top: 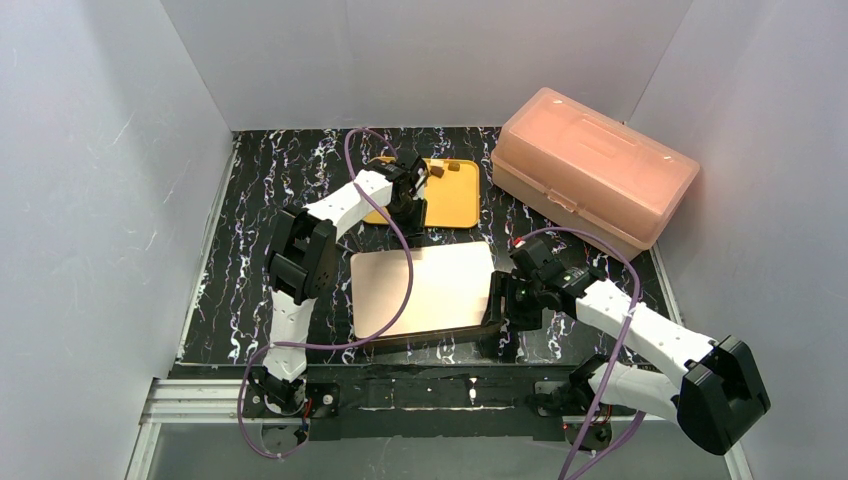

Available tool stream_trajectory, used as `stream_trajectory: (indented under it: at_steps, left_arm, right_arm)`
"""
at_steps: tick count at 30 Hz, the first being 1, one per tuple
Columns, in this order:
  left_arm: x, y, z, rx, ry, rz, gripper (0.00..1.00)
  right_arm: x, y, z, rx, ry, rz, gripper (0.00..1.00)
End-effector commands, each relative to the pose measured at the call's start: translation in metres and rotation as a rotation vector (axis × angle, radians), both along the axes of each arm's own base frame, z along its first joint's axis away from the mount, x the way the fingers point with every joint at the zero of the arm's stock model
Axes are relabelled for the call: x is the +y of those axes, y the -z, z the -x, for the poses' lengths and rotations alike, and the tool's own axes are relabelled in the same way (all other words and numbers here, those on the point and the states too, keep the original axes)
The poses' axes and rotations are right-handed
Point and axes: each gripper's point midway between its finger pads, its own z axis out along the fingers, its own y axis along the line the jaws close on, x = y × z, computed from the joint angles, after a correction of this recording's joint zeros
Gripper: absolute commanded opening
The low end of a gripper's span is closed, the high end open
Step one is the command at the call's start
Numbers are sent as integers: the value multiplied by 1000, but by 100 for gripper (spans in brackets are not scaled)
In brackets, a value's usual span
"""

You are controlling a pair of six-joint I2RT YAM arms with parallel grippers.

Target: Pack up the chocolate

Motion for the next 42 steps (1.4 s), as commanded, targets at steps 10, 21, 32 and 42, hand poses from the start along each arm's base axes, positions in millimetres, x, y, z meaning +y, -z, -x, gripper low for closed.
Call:
stream_trajectory:
  at_steps: [10,21,32,42]
  left_arm:
    - [12,-26,-5,-64,23,-63,27]
    - [56,-112,-39,-313,-65,-185,35]
    - [115,-102,89,-199,-236,-156,28]
    - [121,-60,148,-54,-272,-104,20]
  right_arm:
    - [-14,-16,-39,-135,88,114,74]
    - [-11,-14,-44,-132,59,124,71]
    - [-11,-14,-45,-138,31,135,71]
    - [-10,-13,-48,-137,21,140,71]
